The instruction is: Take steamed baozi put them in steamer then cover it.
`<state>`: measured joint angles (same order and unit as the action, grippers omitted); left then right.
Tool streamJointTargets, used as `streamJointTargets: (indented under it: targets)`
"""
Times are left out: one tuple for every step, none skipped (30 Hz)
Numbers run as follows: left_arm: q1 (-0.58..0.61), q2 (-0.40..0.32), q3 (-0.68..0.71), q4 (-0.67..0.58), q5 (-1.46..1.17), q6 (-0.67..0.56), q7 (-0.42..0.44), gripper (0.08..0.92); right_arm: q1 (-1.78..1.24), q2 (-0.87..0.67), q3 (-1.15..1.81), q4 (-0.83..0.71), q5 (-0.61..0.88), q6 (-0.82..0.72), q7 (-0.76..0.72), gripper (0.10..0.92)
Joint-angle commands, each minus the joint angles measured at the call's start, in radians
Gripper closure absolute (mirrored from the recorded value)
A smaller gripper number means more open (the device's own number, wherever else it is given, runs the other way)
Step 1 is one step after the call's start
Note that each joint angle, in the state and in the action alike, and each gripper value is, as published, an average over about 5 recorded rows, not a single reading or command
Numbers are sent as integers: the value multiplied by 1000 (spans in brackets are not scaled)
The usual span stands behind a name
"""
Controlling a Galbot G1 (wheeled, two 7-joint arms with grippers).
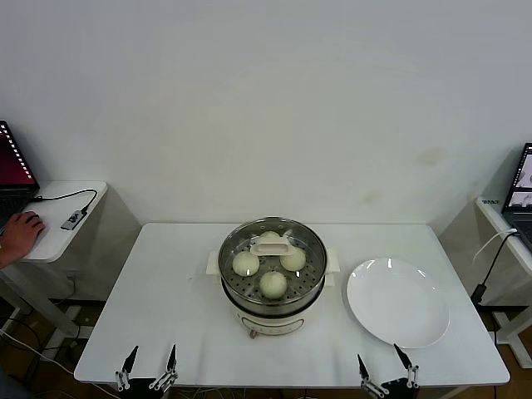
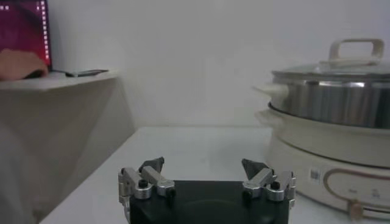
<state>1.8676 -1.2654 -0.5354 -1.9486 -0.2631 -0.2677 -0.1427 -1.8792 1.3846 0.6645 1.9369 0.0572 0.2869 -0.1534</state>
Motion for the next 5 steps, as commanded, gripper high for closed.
streamJointTargets:
  targets:
    - [11, 0, -16, 22, -16, -22, 13, 177, -21, -6, -23, 10, -1, 16, -12, 203]
    - [10, 1, -18, 22, -15, -20, 15, 177, -22, -6, -24, 9, -2, 19, -13, 203]
    - [10, 3, -20, 23, -15, -18, 17, 177, -23, -6, -26, 10, -2, 20, -13, 203]
    - [10, 3, -21, 23, -14, -17, 19, 177, -23, -6, -26, 10, -1, 20, -13, 203]
    - [10, 4, -22, 23, -13, -15, 21, 177, -23, -6, -27, 10, -1, 20, -12, 203]
